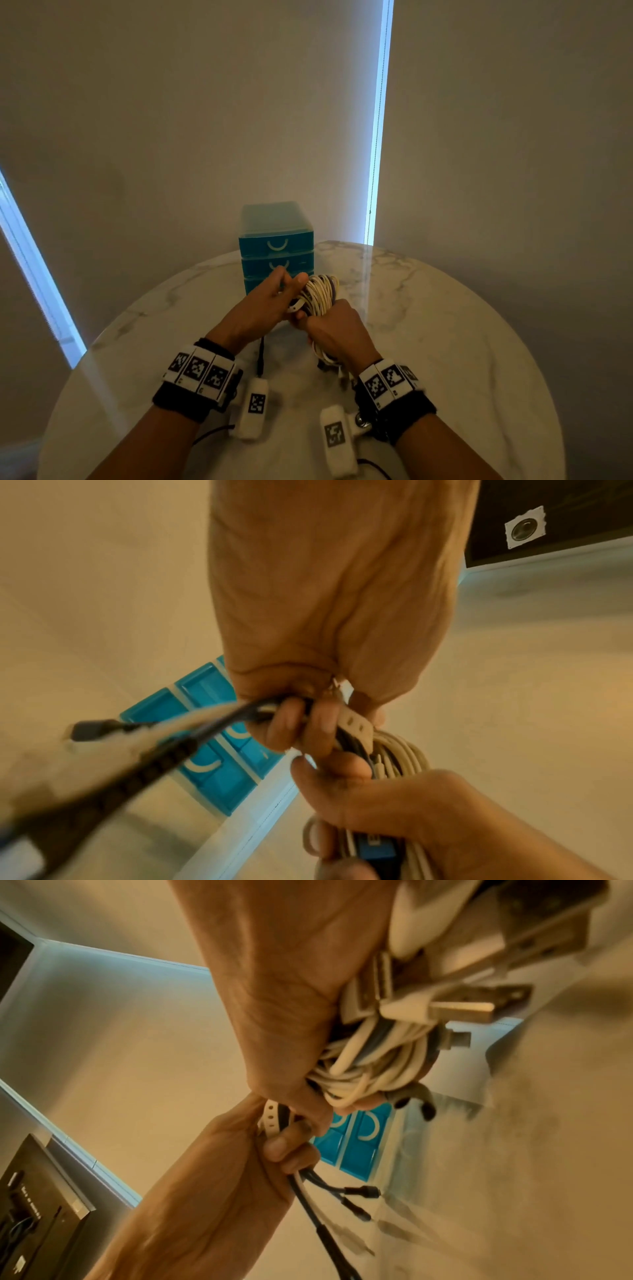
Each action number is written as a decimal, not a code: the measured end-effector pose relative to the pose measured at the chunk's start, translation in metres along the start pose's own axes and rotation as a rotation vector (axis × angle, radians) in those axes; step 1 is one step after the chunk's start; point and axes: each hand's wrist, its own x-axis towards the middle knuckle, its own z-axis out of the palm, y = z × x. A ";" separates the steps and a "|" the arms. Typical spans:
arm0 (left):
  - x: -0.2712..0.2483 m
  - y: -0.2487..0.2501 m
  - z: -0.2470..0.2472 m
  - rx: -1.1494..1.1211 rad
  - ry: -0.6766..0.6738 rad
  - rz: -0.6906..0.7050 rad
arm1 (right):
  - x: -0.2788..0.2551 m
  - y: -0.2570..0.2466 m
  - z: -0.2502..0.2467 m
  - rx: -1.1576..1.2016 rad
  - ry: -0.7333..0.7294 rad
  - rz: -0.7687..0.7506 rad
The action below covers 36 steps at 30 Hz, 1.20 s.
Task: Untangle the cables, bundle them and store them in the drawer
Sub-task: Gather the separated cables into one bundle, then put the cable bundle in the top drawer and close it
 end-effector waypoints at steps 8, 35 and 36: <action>-0.009 0.000 -0.019 -0.152 -0.117 -0.076 | 0.015 0.011 -0.026 0.152 0.105 0.116; -0.005 0.003 0.009 -0.121 0.040 0.024 | 0.000 -0.006 -0.017 0.122 -0.290 -0.015; -0.004 0.003 0.010 -0.131 0.022 0.028 | 0.001 -0.007 -0.017 0.119 -0.260 0.002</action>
